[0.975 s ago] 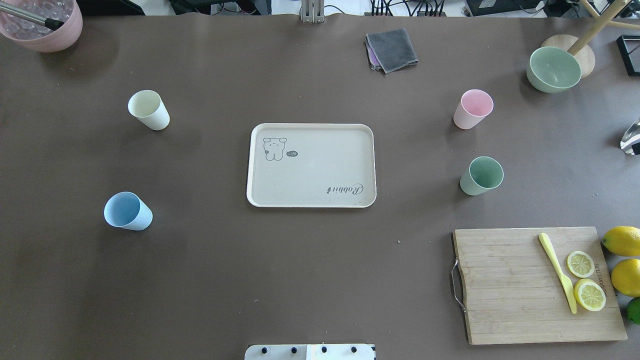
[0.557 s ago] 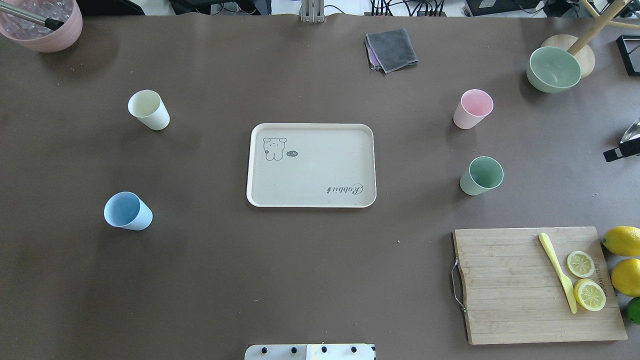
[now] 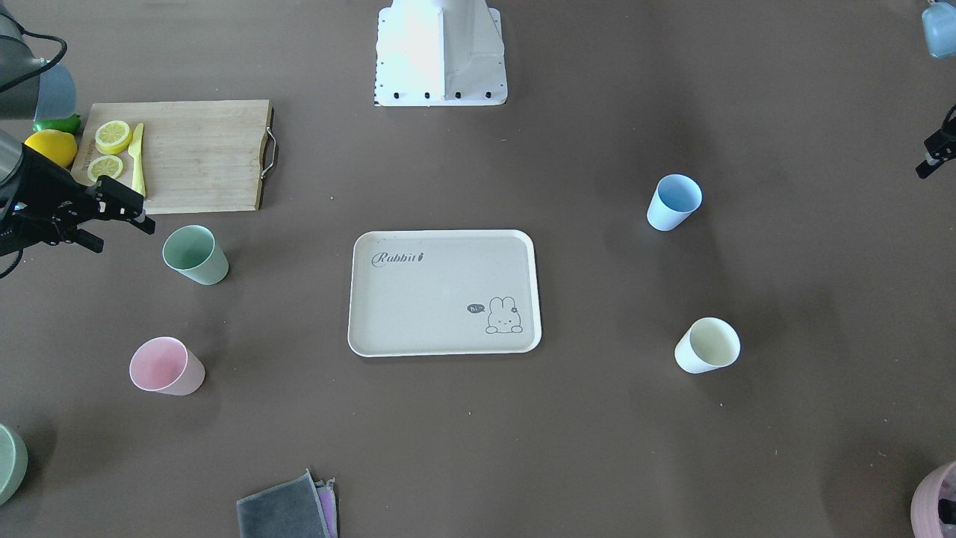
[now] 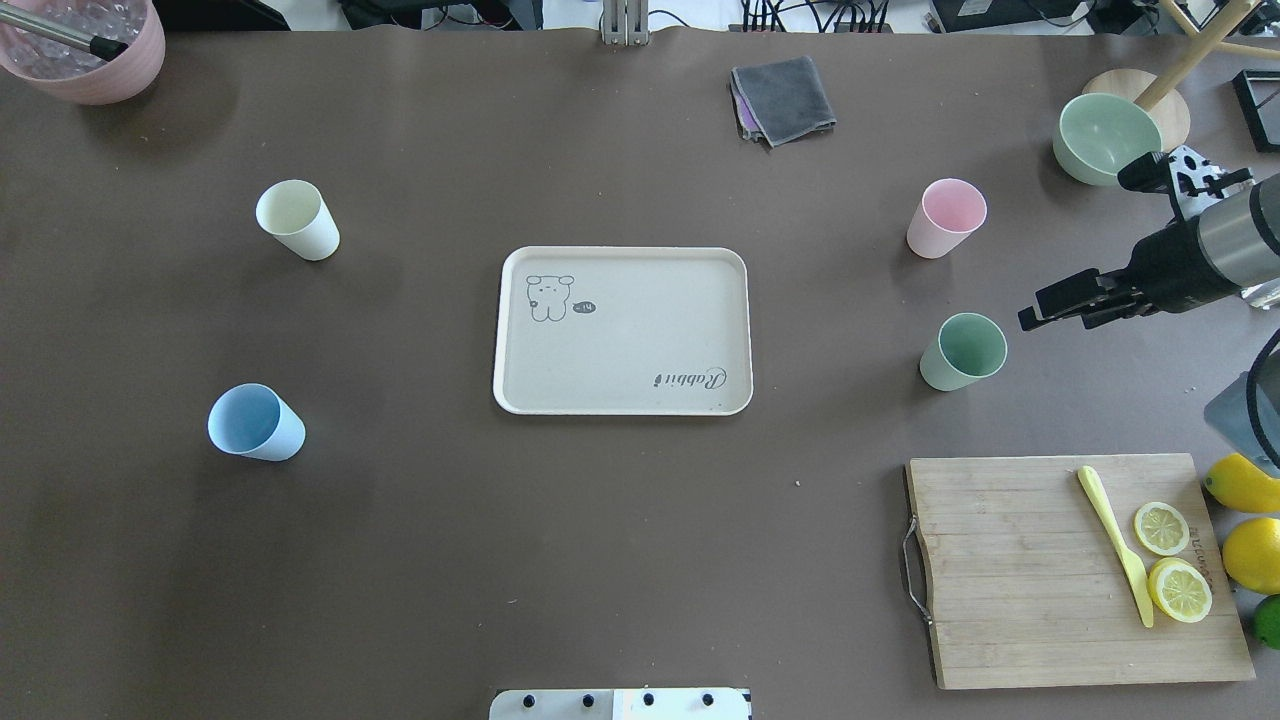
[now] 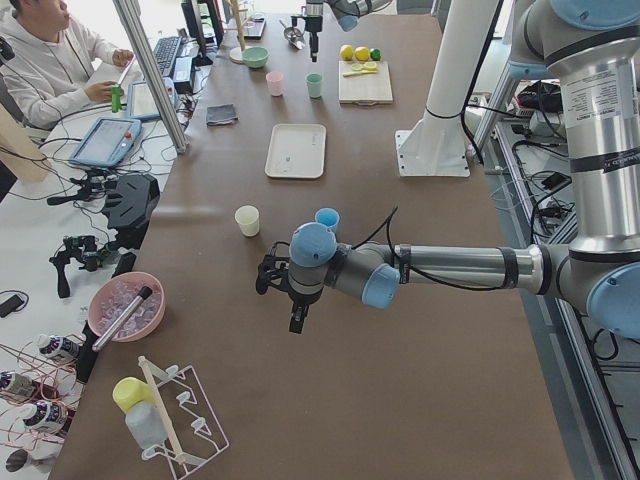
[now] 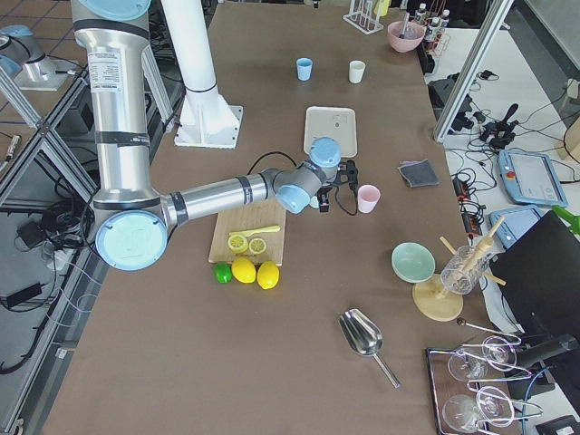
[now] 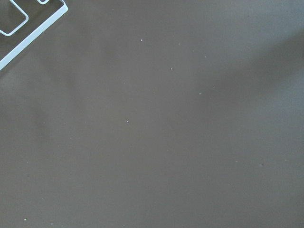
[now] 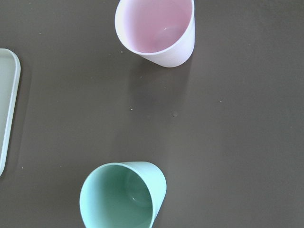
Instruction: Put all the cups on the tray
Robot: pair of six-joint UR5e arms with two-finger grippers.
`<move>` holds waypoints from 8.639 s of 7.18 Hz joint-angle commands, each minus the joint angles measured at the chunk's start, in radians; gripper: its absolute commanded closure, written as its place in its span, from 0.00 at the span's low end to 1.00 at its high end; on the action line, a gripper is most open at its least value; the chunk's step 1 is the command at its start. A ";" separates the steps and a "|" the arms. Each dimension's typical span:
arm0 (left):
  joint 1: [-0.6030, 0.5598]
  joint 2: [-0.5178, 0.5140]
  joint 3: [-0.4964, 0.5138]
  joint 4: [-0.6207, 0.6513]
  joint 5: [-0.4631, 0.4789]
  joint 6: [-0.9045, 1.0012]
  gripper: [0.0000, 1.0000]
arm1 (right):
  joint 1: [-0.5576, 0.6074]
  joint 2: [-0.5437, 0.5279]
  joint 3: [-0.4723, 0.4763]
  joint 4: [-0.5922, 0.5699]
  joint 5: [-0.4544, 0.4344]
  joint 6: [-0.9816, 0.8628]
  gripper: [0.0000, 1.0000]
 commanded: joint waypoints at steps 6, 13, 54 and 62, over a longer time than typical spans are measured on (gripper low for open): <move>0.000 -0.003 -0.001 -0.001 -0.001 -0.001 0.02 | -0.079 0.059 -0.111 0.000 -0.039 0.012 0.97; 0.008 -0.032 -0.006 0.001 -0.010 -0.073 0.02 | -0.249 0.291 -0.022 -0.008 -0.176 0.456 1.00; 0.298 -0.716 0.376 0.109 0.188 -0.352 0.03 | -0.074 0.577 -0.379 -0.184 -0.106 0.348 1.00; 0.410 -0.722 0.496 -0.011 0.197 -0.430 1.00 | -0.231 0.634 -0.319 -0.184 -0.175 0.458 0.00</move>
